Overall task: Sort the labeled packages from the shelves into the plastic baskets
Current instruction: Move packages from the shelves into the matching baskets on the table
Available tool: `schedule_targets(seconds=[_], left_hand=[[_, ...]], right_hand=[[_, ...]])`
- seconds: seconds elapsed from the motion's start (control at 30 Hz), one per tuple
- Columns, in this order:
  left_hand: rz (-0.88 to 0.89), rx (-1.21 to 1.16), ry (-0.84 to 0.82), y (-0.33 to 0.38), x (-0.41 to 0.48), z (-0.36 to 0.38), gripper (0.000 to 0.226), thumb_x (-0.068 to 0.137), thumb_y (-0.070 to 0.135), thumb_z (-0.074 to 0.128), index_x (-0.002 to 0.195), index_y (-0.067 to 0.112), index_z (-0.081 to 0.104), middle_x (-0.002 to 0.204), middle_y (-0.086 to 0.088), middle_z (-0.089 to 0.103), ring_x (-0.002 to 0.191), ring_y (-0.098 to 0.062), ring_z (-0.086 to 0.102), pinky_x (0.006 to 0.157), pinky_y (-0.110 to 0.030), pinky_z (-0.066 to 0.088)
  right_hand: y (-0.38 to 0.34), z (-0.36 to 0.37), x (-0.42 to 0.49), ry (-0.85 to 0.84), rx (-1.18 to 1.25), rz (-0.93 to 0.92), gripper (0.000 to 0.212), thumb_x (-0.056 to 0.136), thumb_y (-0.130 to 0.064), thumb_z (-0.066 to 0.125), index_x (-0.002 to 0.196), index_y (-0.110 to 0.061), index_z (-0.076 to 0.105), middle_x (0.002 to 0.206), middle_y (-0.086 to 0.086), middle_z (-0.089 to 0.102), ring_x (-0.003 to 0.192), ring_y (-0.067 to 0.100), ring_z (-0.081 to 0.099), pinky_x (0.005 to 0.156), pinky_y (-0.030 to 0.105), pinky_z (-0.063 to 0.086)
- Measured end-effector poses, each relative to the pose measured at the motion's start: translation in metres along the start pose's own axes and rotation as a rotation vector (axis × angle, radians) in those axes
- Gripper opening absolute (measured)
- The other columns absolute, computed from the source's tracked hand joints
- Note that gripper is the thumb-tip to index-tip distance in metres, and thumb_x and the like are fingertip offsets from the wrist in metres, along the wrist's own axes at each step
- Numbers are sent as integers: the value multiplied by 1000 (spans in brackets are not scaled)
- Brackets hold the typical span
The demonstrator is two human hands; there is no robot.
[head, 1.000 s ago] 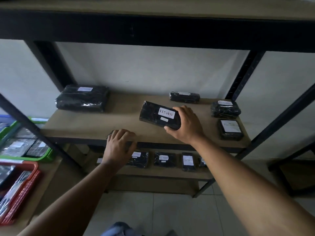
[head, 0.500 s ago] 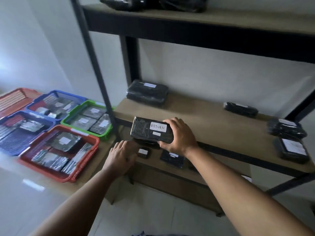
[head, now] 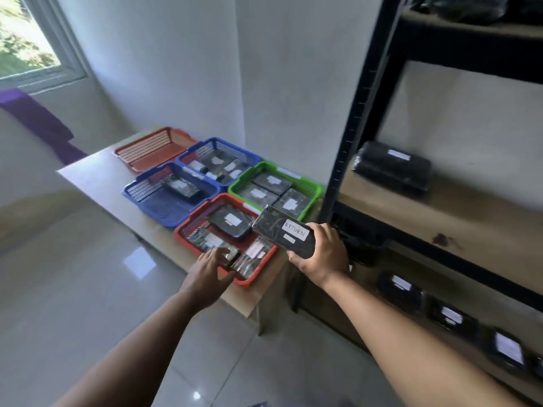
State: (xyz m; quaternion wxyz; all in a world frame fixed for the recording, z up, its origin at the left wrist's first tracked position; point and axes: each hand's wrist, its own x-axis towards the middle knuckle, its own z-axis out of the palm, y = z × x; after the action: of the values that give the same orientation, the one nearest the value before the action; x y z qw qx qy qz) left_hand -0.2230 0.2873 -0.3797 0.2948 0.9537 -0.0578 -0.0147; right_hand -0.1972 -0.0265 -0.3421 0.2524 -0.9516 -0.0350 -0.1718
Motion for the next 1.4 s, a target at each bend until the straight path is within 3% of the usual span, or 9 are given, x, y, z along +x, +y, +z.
schedule_targets(seconds=[0.3, 0.5, 0.63, 0.87, 1.2, 1.4], left_hand=[[-147, -62, 14, -81, 1, -21, 49, 94, 37, 75, 136, 28, 52, 116, 12, 58, 108, -12, 57, 97, -34, 53], [-237, -59, 24, -131, 53, -44, 49, 96, 36, 75, 137, 32, 50, 119, 13, 56, 109, -9, 56, 96, -30, 51], [-321, -74, 42, -162, 83, -67, 48, 96, 37, 75, 137, 31, 51, 120, 12, 57, 106, -9, 58, 94, -29, 49], [-411, -58, 60, -225, 124, -92, 45, 95, 32, 76, 134, 29, 55, 122, 10, 56, 106, -9, 57, 98, -34, 52], [-161, -4, 94, -315, 229, -144, 36, 93, 24, 77, 126, 29, 62, 128, 9, 56, 121, -17, 52, 104, -39, 49], [-28, 90, -1, -390, 313, -183, 41, 92, 27, 77, 130, 28, 61, 135, -1, 55, 126, -26, 47, 106, -48, 48]], right_hand=[[-63, 91, 41, -89, 32, 3, 83, 67, -71, 72, 132, -23, 60, 122, -1, 60, 115, 25, 58, 95, 45, 52], [-93, 160, 102, -142, 66, -45, 81, 68, -72, 73, 132, -24, 59, 124, -2, 61, 115, 24, 58, 93, 42, 53], [-118, 203, 144, -178, 136, 20, 82, 65, -72, 73, 130, -22, 60, 122, 1, 62, 113, 25, 58, 90, 42, 54], [-157, 263, 195, -274, 124, 28, 84, 65, -77, 68, 130, -25, 58, 118, 0, 59, 108, 24, 56, 88, 42, 54], [-233, 334, 239, -313, 23, 79, 84, 66, -77, 67, 131, -26, 59, 119, -2, 59, 108, 24, 59, 86, 43, 54], [-281, 396, 260, -309, -119, 205, 85, 68, -79, 67, 134, -27, 58, 122, -4, 60, 111, 23, 54, 89, 43, 52]])
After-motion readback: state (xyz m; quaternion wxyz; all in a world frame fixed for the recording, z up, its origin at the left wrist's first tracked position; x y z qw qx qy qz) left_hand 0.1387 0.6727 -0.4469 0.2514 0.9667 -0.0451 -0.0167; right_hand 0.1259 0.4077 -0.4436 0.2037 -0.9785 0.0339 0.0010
